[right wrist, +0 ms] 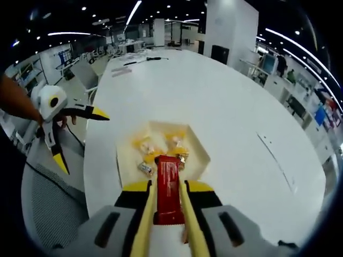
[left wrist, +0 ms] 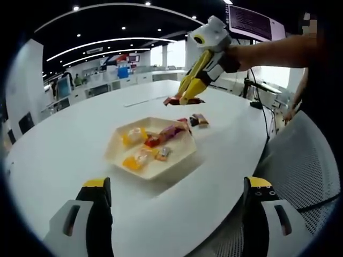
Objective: Place the target food into the container with the food tongs after gripping and lifting it, then release it inside without dropping or visibly crushing the food.
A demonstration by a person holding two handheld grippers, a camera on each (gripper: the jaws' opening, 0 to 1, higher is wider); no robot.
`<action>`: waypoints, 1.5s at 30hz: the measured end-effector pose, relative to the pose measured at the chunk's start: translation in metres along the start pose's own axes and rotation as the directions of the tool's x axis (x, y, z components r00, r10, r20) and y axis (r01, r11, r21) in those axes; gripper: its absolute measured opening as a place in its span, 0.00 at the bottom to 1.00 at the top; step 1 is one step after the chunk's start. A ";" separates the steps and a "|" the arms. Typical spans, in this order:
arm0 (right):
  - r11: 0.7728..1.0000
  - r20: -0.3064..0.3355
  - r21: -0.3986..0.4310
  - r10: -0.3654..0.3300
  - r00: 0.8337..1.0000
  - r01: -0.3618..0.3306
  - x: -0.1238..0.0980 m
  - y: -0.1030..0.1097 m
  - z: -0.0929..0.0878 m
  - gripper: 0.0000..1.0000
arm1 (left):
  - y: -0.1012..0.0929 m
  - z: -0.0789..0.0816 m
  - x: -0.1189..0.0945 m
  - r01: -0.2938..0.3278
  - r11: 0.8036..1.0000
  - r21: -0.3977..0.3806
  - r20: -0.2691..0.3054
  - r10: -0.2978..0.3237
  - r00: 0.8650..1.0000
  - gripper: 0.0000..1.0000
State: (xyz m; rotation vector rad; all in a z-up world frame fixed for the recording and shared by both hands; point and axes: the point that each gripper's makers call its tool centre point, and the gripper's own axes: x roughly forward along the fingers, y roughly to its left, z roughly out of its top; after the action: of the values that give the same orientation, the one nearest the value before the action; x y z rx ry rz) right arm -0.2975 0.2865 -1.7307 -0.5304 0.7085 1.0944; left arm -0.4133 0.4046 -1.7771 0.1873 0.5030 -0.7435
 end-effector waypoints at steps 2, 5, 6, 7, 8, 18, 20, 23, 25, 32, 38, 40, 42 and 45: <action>1.000 0.005 -0.013 0.011 1.000 -0.011 0.006 0.004 0.007 0.23 | 0.000 0.000 0.000 -0.002 1.000 0.003 0.001 0.002 1.000 0.99; 0.999 0.014 -0.023 0.024 1.000 -0.024 0.014 0.008 0.018 0.23 | 0.001 0.000 0.000 -0.003 1.000 0.002 -0.001 0.003 1.000 0.99; 0.999 0.017 -0.028 0.028 0.999 -0.027 0.017 0.009 0.022 0.23 | 0.000 0.000 0.000 -0.003 1.000 0.002 -0.002 0.003 1.000 0.99; 0.999 0.020 -0.028 0.033 0.999 -0.033 0.019 0.011 0.025 0.23 | 0.000 0.000 0.000 -0.002 1.000 0.002 -0.003 0.002 1.000 0.99; 0.999 0.023 -0.032 0.039 0.999 -0.039 0.021 0.013 0.029 0.23 | 0.000 -0.001 0.000 -0.003 1.000 0.002 -0.005 0.003 1.000 0.99; 0.996 0.020 -0.065 0.062 0.998 -0.061 0.035 0.020 0.040 0.24 | 0.001 -0.001 0.000 -0.009 1.000 0.003 -0.007 0.009 1.000 0.99; 0.995 0.018 -0.070 0.067 0.998 -0.066 0.037 0.019 0.040 0.25 | 0.002 -0.001 0.000 -0.013 1.000 0.001 -0.006 0.013 1.000 0.99; 0.996 0.028 -0.066 0.068 0.997 -0.066 0.036 0.018 0.042 0.25 | 0.003 -0.001 0.000 -0.015 1.000 0.001 -0.005 0.015 1.000 0.99; 0.996 0.028 -0.066 0.068 0.997 -0.066 0.035 0.017 0.042 0.26 | 0.002 -0.001 0.000 -0.015 1.000 0.003 -0.007 0.015 1.000 0.99; 0.996 0.032 -0.064 0.070 0.997 -0.068 0.033 0.015 0.042 0.27 | 0.004 -0.001 0.000 -0.019 1.000 0.003 -0.006 0.019 1.000 0.99; 0.996 0.039 -0.058 0.065 0.997 -0.063 0.025 0.011 0.042 0.28 | 0.004 -0.001 0.000 -0.020 1.000 0.004 -0.007 0.020 1.000 0.99; 0.996 0.040 -0.063 0.062 0.997 -0.059 0.022 0.009 0.040 0.28 | 0.004 -0.002 0.000 -0.020 1.000 0.003 -0.010 0.020 1.000 0.99; 0.995 0.044 -0.067 0.075 0.996 -0.072 0.018 0.009 0.039 0.27 | 0.003 -0.001 0.000 -0.020 1.000 0.005 -0.009 0.020 1.000 0.99; 0.996 0.048 -0.073 0.054 0.997 -0.051 0.010 0.002 0.033 0.27 | 0.003 -0.001 0.000 -0.019 1.000 0.005 -0.006 0.019 1.000 0.99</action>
State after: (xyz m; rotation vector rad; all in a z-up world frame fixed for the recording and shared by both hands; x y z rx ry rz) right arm -0.2888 0.3163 -1.7158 -0.5461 0.6446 1.1818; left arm -0.4116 0.4074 -1.7776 0.1985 0.5048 -0.7257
